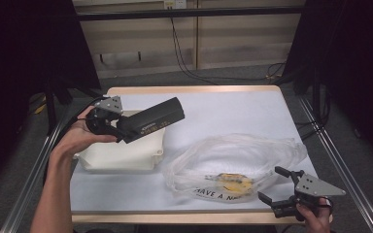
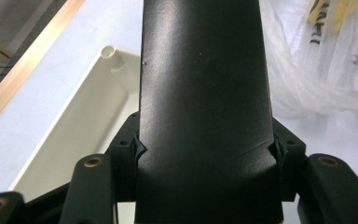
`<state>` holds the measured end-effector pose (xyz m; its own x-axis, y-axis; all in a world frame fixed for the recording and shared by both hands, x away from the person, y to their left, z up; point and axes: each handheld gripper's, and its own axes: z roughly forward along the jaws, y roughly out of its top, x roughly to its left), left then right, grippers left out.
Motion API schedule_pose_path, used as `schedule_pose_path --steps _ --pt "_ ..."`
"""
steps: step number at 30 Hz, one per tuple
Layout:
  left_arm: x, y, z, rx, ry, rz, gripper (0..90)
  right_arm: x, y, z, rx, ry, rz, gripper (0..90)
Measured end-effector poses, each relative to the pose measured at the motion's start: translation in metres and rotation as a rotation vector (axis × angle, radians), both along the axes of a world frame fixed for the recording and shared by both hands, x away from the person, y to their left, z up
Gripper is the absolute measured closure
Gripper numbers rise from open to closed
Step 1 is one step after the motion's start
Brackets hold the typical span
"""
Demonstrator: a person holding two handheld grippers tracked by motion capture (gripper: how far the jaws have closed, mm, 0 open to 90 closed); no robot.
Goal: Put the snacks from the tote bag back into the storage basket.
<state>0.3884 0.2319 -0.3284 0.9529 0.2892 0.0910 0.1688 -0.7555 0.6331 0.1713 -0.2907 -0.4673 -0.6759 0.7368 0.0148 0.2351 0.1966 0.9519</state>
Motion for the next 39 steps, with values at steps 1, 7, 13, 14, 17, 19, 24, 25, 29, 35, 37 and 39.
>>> schedule_pose_path --steps 1,7,13,14,17,19,24,25,29,35,37,39 --pt "0.000 0.003 0.000 0.008 0.002 0.004 43.0 0.000 0.000 0.000 0.001 0.002 -0.001 0.0" --pt "0.003 0.019 -0.005 0.009 0.003 0.018 43.0 0.000 0.000 0.000 0.001 0.000 -0.008 0.0" --pt "0.006 0.030 -0.012 0.006 0.006 0.038 43.0 0.001 0.001 -0.001 0.002 -0.008 -0.009 0.0" --pt "0.006 0.032 -0.013 0.012 0.004 0.037 43.0 0.001 0.001 0.000 0.001 -0.007 -0.009 0.0" --pt "0.008 0.039 -0.014 0.019 0.003 0.041 43.0 0.001 0.001 0.000 0.000 -0.008 -0.007 0.0" --pt "0.009 0.042 -0.015 0.015 0.000 0.050 43.0 0.001 0.001 0.000 0.000 -0.005 -0.003 0.0" --pt "0.010 0.047 -0.023 0.051 0.002 0.052 43.0 0.002 0.001 -0.001 -0.002 -0.001 -0.005 0.0" --pt "0.010 0.047 -0.024 0.053 0.001 0.046 43.0 0.002 0.001 -0.001 -0.002 -0.004 -0.004 0.0" --pt "0.012 0.052 -0.027 0.056 0.006 0.060 43.0 0.002 0.002 -0.001 -0.004 -0.008 -0.009 0.0" --pt "0.013 0.053 -0.036 0.068 0.011 0.075 43.1 0.002 0.001 -0.001 0.002 -0.003 -0.008 0.0" --pt "0.014 0.054 -0.039 0.081 0.022 0.084 43.1 0.002 0.001 -0.001 -0.002 -0.001 -0.005 0.0" --pt "0.015 0.053 -0.041 0.090 0.032 0.083 43.1 0.002 0.001 -0.001 -0.006 -0.004 -0.005 0.0"
